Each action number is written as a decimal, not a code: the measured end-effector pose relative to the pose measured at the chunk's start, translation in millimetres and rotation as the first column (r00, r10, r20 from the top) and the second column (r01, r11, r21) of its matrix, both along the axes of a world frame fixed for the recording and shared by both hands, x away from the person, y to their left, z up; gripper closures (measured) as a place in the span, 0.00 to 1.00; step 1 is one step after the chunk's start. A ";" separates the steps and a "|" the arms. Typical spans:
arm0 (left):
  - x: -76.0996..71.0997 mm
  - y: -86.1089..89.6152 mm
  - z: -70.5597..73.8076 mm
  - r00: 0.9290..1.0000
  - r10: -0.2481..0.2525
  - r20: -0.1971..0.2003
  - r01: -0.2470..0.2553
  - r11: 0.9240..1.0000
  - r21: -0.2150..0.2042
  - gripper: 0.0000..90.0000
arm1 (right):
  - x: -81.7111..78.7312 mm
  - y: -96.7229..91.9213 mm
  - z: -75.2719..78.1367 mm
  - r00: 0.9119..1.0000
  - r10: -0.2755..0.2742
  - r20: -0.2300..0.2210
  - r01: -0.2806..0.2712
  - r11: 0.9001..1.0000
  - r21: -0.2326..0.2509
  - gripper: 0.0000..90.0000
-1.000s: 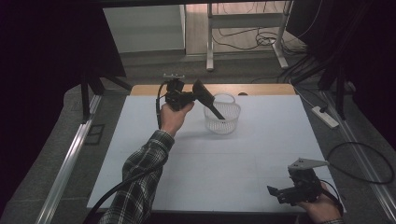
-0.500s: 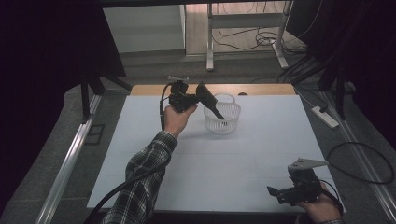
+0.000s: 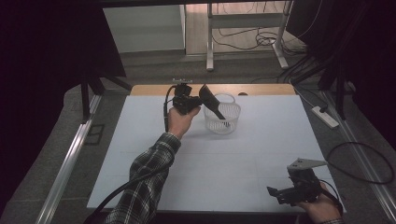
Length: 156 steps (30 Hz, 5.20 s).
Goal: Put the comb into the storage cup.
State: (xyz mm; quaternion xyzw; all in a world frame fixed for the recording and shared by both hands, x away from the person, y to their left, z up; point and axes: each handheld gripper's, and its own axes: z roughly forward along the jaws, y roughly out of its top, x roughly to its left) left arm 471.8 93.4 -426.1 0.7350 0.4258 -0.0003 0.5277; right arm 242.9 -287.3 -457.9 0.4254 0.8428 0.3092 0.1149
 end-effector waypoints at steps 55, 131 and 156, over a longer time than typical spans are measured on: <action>3.9 -2.2 -36.3 0.996 0.079 -0.048 -0.071 0.985 0.156 0.58 | 1.3 0.6 -1.2 1.000 0.005 -0.017 -0.005 1.000 -0.011 0.00; -41.8 30.0 -25.7 0.993 0.002 0.121 -0.046 0.932 0.359 0.00 | -0.2 2.0 -0.5 1.000 0.000 0.003 0.000 1.000 -0.025 0.00; -60.2 53.6 -31.8 0.990 -0.070 0.123 0.030 0.953 0.301 0.00 | -0.7 2.9 -0.4 1.000 -0.002 0.009 0.002 0.999 -0.036 0.00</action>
